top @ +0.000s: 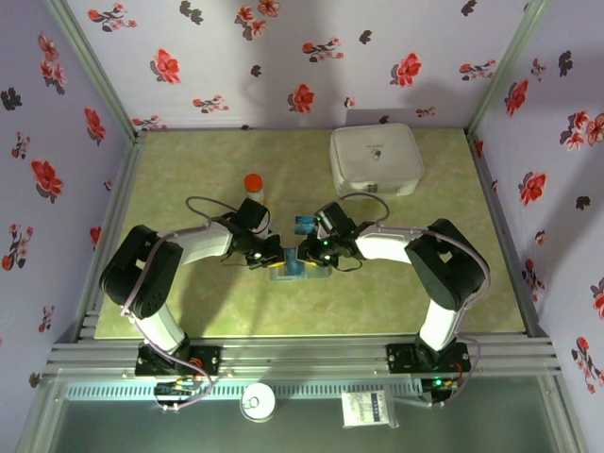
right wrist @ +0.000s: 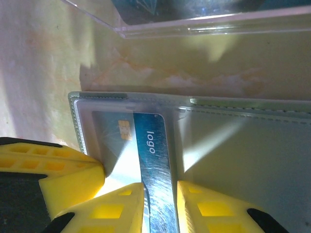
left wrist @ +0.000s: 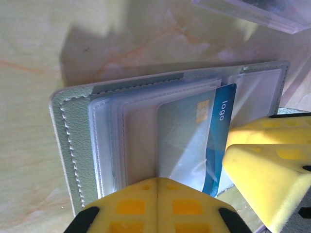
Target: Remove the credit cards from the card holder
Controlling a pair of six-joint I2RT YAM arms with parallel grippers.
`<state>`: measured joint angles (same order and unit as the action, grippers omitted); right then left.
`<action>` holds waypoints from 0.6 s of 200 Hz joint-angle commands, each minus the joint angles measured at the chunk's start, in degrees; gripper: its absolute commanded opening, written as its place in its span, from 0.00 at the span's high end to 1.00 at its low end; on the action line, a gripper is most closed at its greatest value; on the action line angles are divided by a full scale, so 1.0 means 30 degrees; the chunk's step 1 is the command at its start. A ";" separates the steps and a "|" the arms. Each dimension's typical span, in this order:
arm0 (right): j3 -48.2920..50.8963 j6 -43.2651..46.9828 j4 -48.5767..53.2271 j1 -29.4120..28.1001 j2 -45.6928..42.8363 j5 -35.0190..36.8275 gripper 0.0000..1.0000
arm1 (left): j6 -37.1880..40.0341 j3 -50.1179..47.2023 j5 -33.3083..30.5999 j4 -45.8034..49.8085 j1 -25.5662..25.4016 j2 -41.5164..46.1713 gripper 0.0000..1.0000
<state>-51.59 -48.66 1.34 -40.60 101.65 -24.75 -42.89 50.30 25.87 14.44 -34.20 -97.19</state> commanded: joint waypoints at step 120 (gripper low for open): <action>0.2002 -0.0854 -0.2023 0.0567 -0.0721 -0.0617 0.88 | 0.0388 -0.0094 -0.0947 0.1032 0.0021 -0.0187 1.00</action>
<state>-47.57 -51.64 -6.50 -39.83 101.49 -28.34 -42.87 50.52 25.45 14.94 -34.17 -97.19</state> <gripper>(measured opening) 0.125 0.044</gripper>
